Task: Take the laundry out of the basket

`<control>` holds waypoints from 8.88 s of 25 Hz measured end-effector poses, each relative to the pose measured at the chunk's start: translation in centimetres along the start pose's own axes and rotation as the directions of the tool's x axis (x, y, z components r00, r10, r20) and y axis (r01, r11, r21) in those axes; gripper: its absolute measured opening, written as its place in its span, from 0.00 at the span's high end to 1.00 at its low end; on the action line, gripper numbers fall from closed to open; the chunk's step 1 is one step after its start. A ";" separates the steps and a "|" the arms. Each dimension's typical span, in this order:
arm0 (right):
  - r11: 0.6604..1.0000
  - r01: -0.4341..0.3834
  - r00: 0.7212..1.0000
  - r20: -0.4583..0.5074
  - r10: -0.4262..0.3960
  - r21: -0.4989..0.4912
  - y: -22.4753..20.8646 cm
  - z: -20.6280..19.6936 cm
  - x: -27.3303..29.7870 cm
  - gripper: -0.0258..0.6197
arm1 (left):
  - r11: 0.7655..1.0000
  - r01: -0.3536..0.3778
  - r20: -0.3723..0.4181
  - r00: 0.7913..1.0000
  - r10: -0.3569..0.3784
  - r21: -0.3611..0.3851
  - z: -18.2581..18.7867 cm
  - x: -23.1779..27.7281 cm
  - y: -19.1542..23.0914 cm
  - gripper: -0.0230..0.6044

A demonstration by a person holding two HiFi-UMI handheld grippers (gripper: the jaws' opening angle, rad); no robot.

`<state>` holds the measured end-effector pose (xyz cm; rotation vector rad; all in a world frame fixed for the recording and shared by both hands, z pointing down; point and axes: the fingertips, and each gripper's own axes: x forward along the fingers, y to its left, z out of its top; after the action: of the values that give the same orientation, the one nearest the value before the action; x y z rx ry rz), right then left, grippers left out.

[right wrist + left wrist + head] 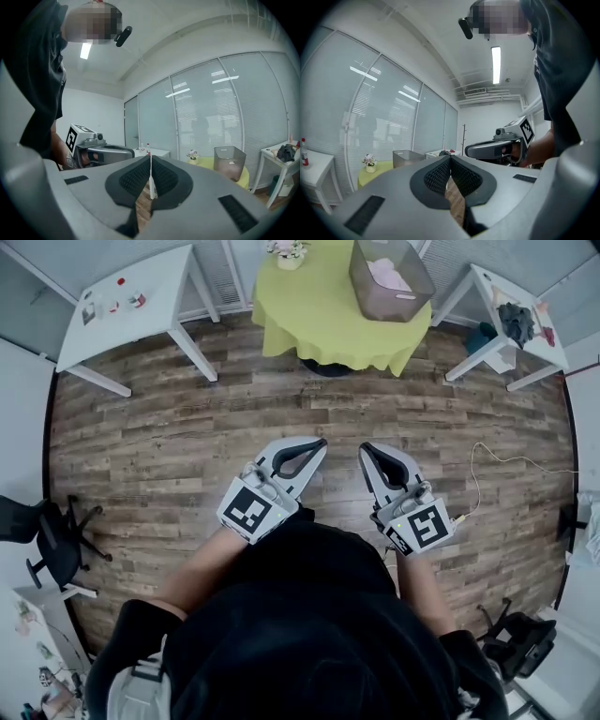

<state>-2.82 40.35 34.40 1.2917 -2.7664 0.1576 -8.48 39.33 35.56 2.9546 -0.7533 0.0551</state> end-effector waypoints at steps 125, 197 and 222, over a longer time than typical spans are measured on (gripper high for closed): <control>0.992 0.104 0.982 -0.165 -0.092 0.066 -59.4 0.8 37.0 0.92 | 1.000 -0.023 -0.070 0.997 0.023 0.001 1.6 50.2 46.4 0.95; 0.843 0.507 0.544 -0.825 -0.151 0.180 -78.8 -34.8 48.5 0.23 | 0.984 -0.176 -0.113 0.979 0.172 -0.020 -6.9 63.9 58.0 0.95; 0.947 0.317 0.651 -0.737 -0.183 0.045 -75.4 -23.8 46.7 0.28 | 0.981 -0.192 -0.085 0.978 0.191 0.003 -4.3 58.1 56.1 0.95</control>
<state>25.97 -40.12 67.90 1.2602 -1.8979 0.7304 15.57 -36.98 47.67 2.8437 -1.0205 0.1912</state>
